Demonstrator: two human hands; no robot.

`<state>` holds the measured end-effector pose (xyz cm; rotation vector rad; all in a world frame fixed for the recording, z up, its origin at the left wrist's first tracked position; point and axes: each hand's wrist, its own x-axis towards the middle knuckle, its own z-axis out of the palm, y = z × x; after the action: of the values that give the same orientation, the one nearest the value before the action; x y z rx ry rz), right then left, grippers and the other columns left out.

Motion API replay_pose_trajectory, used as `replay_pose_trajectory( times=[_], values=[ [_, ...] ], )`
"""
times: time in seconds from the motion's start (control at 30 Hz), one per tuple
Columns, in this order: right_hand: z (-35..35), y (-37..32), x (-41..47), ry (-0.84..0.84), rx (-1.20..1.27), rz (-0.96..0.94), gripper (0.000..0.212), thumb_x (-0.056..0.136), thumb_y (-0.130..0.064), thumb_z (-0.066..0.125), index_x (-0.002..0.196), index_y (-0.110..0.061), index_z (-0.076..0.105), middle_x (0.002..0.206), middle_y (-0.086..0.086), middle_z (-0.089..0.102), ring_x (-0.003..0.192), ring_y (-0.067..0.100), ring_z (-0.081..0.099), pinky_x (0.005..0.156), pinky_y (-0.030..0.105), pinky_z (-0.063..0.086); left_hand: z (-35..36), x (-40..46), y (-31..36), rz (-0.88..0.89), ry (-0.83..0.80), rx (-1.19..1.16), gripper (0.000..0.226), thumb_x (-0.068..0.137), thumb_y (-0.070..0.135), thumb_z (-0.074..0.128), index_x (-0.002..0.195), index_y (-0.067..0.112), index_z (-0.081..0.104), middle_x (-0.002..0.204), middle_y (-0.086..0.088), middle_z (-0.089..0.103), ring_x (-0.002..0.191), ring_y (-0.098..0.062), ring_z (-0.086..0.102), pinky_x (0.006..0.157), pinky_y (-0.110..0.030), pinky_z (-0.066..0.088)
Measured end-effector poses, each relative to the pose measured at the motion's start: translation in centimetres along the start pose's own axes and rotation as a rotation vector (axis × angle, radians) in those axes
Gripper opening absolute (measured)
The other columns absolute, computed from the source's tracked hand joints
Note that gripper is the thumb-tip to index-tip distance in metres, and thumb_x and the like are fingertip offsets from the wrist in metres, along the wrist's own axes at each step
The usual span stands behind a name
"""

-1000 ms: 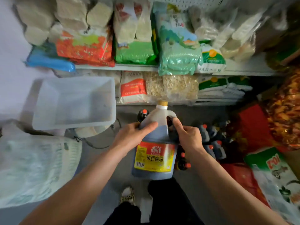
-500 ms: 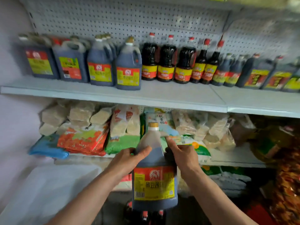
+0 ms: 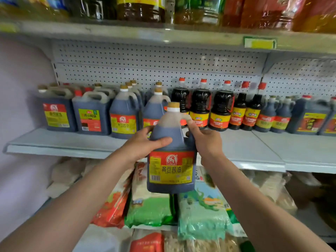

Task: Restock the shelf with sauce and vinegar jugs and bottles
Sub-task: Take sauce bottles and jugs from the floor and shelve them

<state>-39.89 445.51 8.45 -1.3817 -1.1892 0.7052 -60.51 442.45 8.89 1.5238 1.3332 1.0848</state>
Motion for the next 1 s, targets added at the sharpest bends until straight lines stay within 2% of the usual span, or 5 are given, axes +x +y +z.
replay_pose_trajectory(
  times=[0.2,0.43,0.57,0.77,1.0],
  values=[
    [5.2,-2.2,5.5,0.030,0.083,-0.025,0.064,0.080,-0.066,0.070,0.054,-0.008,0.065,0.060,0.007,0.064,0.062,0.020,0.055,0.065,0.039,0.046,-4.2,8.4,0.4,0.049,-0.017,0.017,0.077,0.038,0.066,0.085,0.107,0.040,0.061,0.097,0.018,0.076,0.084,-0.009,0.075,0.077,-0.038,0.061],
    [9.3,-0.4,9.8,0.041,0.107,-0.040,0.049,0.084,-0.056,0.073,0.074,-0.009,0.077,0.084,0.016,0.076,0.084,0.028,0.072,0.086,0.048,0.058,-5.7,14.9,-2.8,0.130,-0.042,0.066,0.089,0.063,0.047,0.089,0.142,0.035,0.048,0.118,0.011,0.069,0.097,-0.005,0.069,0.080,-0.026,0.057],
    [9.4,2.2,10.4,-0.080,0.125,-0.093,0.054,0.089,-0.055,0.068,0.085,-0.001,0.073,0.084,0.019,0.073,0.075,0.019,0.058,0.068,0.035,0.046,-5.5,17.2,-4.7,0.092,-0.068,0.069,0.092,0.064,0.042,0.090,0.143,0.027,0.047,0.124,0.003,0.068,0.103,-0.015,0.068,0.092,-0.040,0.057],
    [7.2,4.1,11.6,-0.572,0.001,-0.136,0.066,0.076,-0.018,0.087,0.133,-0.022,0.053,0.128,-0.007,0.066,0.123,0.012,0.060,0.096,0.034,0.056,-5.1,18.5,-5.1,0.085,-0.048,0.042,0.090,0.062,0.043,0.091,0.141,0.031,0.049,0.120,0.004,0.070,0.100,-0.015,0.069,0.090,-0.043,0.058],
    [7.3,4.3,12.2,-0.673,0.031,-0.147,0.079,0.080,0.004,0.079,0.143,-0.024,0.041,0.136,0.001,0.061,0.125,0.015,0.060,0.096,0.034,0.055,-5.2,18.2,-4.9,0.046,-0.043,0.093,0.088,0.066,0.047,0.087,0.142,0.035,0.045,0.121,0.008,0.067,0.097,-0.012,0.067,0.078,-0.034,0.059]
  ],
)
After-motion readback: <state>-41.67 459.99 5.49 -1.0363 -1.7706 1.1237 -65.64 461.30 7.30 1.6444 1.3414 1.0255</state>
